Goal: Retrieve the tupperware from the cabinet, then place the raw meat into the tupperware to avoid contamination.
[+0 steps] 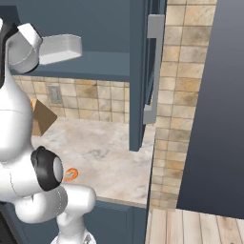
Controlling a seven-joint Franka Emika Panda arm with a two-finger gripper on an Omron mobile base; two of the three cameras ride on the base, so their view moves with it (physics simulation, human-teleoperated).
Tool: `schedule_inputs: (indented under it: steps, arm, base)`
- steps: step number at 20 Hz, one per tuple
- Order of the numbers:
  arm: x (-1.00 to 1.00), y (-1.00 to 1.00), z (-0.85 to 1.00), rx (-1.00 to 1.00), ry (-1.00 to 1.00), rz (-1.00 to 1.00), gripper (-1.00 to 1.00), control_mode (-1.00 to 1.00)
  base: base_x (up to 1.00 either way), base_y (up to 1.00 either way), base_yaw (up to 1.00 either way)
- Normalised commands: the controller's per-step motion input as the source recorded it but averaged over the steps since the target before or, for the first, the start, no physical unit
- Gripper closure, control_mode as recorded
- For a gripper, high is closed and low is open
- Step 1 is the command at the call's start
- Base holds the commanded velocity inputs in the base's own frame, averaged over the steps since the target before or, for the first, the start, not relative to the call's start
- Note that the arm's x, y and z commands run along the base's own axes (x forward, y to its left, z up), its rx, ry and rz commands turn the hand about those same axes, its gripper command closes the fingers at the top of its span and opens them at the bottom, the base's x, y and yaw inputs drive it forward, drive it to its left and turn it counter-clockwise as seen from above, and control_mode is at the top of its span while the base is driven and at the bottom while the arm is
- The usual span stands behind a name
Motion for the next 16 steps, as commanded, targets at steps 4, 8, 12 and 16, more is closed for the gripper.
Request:
schedule_inputs:
  steps: [4,8,12,16]
  arm:
    - [-0.06,0.86,-0.16,-0.02,0.0,-0.15,-1.0,-1.0]
    - [-0.02,0.8,-0.18,-0.02,-0.01,-0.17,-1.0,-1.0]
    - [0.0,0.63,-0.15,-0.03,-0.01,-0.15,-1.0,-1.0]
    - [0.0,0.11,-0.04,-0.03,0.0,-0.02,-1.0,-1.0]
  base:
    - [0.0,0.0,0.0]
    - [0.0,0.0,0.0]
    - [0.0,0.0,0.0]
    - [0.0,0.0,0.0]
